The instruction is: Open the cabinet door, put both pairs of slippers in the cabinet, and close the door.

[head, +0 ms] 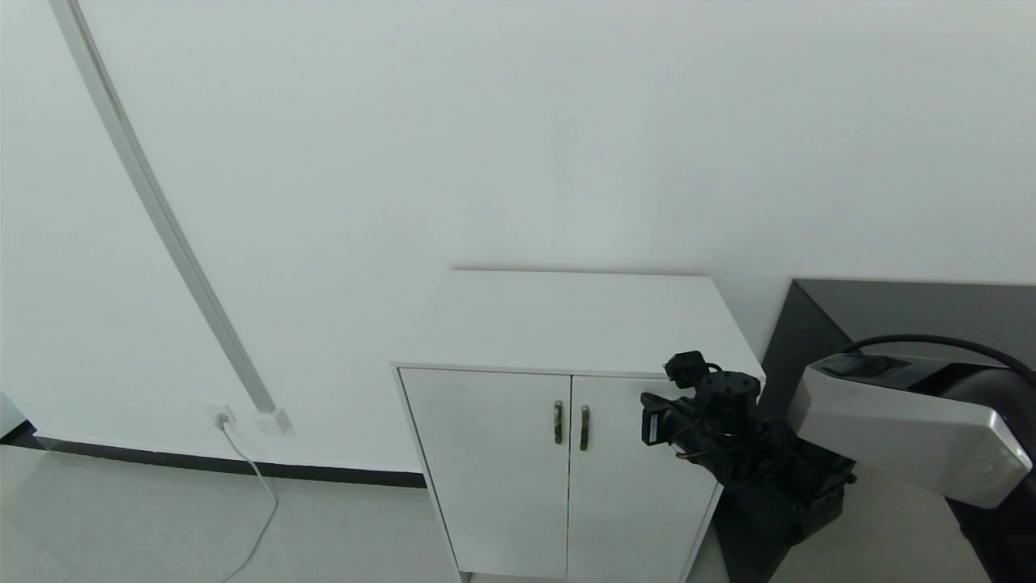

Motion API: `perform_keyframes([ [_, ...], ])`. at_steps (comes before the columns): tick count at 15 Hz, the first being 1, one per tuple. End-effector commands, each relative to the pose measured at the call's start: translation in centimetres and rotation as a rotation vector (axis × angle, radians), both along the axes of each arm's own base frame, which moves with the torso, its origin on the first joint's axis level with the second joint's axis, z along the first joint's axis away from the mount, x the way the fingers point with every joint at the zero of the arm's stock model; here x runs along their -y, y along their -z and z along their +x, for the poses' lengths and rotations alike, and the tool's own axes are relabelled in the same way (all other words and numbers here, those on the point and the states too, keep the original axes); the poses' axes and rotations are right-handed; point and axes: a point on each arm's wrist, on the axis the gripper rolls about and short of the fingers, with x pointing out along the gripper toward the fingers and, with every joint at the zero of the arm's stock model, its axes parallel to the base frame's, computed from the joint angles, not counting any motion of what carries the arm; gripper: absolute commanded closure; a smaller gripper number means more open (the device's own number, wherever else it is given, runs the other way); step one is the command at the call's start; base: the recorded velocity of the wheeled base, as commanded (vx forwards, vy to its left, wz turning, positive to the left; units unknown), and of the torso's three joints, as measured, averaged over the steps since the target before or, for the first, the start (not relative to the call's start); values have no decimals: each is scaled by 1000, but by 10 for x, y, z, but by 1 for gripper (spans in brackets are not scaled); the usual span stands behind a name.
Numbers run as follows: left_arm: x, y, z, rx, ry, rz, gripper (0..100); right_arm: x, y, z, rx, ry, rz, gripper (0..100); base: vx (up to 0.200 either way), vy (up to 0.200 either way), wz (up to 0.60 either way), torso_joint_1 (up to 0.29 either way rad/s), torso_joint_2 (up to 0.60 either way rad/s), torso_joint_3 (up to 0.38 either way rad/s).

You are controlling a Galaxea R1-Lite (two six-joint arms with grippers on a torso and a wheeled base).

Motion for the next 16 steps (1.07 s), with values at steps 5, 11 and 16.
perform_keyframes([
  [5, 0, 0, 0, 0, 0, 0, 100, 1, 2, 2, -2, 5, -1, 100, 0, 0, 0, 0, 0, 0],
  [11, 0, 0, 0, 0, 0, 0, 100, 2, 4, 5, 0, 10, -1, 100, 0, 0, 0, 0, 0, 0],
  [16, 0, 0, 0, 0, 0, 0, 100, 4, 7, 10, 2, 20, -1, 100, 0, 0, 0, 0, 0, 0],
])
